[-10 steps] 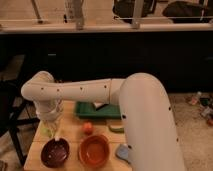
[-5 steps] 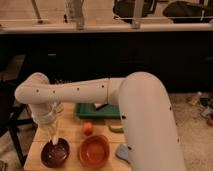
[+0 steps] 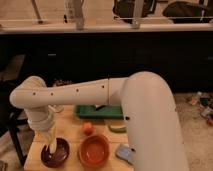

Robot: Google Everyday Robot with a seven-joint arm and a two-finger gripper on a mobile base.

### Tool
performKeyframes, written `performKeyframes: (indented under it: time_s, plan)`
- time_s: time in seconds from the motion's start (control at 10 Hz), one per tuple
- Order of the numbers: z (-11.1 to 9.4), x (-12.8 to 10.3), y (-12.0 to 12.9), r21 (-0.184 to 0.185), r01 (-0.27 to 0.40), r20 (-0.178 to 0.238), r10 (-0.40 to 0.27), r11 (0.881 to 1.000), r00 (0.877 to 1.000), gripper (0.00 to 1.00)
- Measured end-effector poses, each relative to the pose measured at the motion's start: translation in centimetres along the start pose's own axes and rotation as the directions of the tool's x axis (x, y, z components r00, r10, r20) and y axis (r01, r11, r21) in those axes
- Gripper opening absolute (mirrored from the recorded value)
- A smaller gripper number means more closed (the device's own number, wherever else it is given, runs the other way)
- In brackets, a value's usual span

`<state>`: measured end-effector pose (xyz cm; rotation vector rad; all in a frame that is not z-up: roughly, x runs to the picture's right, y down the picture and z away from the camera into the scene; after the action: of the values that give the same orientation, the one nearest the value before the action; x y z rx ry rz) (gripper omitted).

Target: Place banana in purple bowl

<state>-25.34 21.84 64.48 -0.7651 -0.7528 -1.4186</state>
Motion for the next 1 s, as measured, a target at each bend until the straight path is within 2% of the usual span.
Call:
performKeyframes:
  time_s: [0.2, 0.4, 0.5, 0.6, 1.0]
  plan:
    - [0.8, -0.4, 0.2, 0.021, -0.005, 0.054, 0.004, 1.0, 0.999, 0.0]
    - [1.4, -0.5, 0.5, 0.029, -0.013, 0.081, 0.01, 0.999, 0.997, 0.0]
    - [2.5, -0.8, 0.3, 0.044, -0.017, 0.124, 0.011, 0.999, 0.992, 0.0]
    - [3.2, -1.1, 0.4, 0.051, -0.02, 0.147, 0.013, 0.999, 0.989, 0.0]
    - [4.9, -2.1, 0.3, 0.075, -0.032, 0.197, 0.016, 0.997, 0.98, 0.0]
